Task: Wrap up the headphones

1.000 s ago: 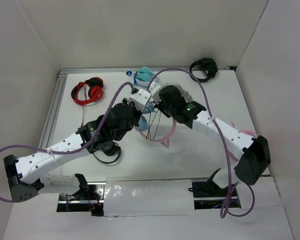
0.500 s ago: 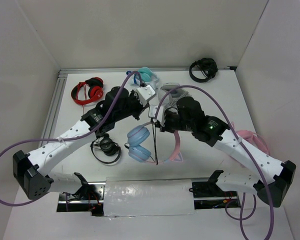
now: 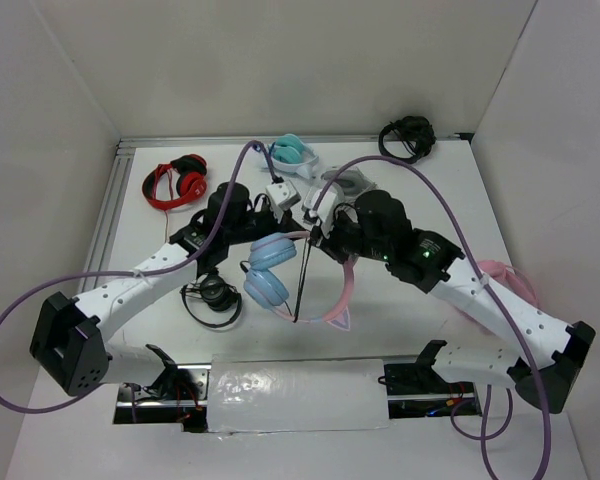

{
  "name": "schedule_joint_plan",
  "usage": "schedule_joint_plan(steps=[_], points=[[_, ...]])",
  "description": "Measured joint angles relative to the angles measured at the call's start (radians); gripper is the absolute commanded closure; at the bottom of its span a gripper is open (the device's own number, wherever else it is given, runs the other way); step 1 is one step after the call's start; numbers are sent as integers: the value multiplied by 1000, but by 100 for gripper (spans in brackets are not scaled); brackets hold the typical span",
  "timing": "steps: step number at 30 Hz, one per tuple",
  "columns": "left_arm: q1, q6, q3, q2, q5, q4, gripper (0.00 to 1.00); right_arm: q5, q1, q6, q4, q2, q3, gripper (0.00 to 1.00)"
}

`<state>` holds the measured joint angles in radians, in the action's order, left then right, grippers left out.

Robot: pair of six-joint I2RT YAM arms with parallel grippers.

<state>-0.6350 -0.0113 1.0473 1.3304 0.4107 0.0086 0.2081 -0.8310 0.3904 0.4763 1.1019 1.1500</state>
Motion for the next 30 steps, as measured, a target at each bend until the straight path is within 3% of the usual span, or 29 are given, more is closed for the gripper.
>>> schedule_joint_plan(steps=[7,13,16,19,24,25,30], points=[[54,-137,-142,-51,265,187,98,-107,-31,-177,26,-1,51,100],[74,-222,-217,-72,373,247,56,-162,-40,-227,19,-7,61,100],[77,-255,-272,-80,401,246,44,-216,-39,-235,17,-9,89,100],[76,-258,-301,-86,426,247,17,-265,-37,-245,7,-9,128,100],[81,-261,-301,-92,433,259,12,-356,-28,-250,2,-6,167,100],[85,-263,-301,-92,433,260,1,-371,-28,-254,3,-6,167,100],[157,-307,-324,-97,398,257,1,-467,-28,-278,18,13,176,100]])
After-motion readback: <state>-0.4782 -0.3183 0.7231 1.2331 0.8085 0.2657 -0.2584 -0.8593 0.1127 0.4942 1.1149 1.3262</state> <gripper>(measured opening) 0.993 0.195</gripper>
